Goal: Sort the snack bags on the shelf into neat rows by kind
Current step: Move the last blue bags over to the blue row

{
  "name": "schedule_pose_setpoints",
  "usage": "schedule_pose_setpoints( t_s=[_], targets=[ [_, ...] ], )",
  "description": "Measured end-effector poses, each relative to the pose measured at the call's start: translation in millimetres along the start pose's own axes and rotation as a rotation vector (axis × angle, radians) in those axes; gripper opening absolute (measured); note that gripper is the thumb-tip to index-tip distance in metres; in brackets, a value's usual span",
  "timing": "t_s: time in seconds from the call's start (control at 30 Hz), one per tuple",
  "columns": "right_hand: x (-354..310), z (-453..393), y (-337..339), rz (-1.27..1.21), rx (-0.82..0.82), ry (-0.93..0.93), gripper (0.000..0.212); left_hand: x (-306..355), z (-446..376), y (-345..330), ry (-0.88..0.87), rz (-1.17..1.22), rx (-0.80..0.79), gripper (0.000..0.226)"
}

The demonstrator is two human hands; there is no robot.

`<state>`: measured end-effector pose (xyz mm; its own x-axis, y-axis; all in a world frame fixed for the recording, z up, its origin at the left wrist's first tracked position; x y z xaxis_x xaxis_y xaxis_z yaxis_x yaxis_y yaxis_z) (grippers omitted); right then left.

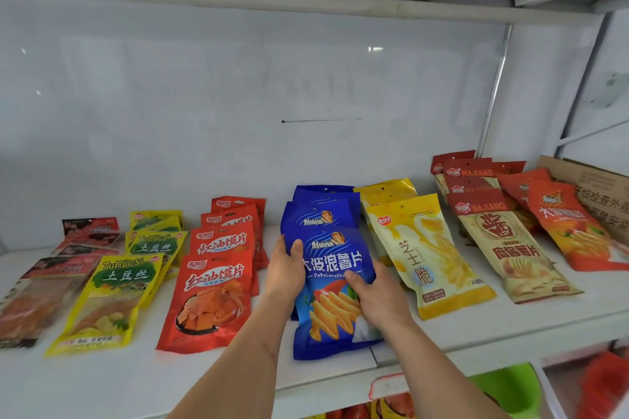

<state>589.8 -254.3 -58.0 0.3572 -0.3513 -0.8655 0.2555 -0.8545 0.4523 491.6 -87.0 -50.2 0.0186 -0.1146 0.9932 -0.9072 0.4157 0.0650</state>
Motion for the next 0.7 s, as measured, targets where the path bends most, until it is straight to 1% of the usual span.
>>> schedule_pose_setpoints(
  t_s=[0.07,0.23,0.37,0.5,0.6,0.7],
  targets=[
    [0,-2,-1,0.011,0.011,0.006,0.050,0,-2,-1,-0.008,-0.015,0.001,0.016],
    [-1,-5,-3,0.051,0.056,0.020,0.053,-1,-8,-4,-0.010,-0.084,0.016,0.021],
    [-4,-7,-3,0.077,0.068,0.020,0.053,0,-7,-5,0.016,-0.124,0.039,0.035],
    [-8,-6,-1,0.130,0.112,0.023,0.059,0,-2,-5,0.008,-0.177,0.047,0.044],
    [-13,-6,2,0.258,0.127,0.049,0.065,3,3,-2,-0.083,-0.329,0.060,0.053],
    [-24,-5,7,0.454,0.171,0.120,0.068,8,6,3,-0.199,-0.506,0.063,0.057]
  ],
)
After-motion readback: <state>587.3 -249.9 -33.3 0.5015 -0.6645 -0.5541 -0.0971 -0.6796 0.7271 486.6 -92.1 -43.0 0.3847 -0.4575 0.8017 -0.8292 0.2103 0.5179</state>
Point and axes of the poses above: each hand's wrist, its own z-axis away from the middle knuckle, its own y-axis out of the back of the hand, x = y × z, the point moved 5 cm from there along -z, towards the middle knuckle, and after that the axes turned 9 degrees about x, right-handed, at the moved point
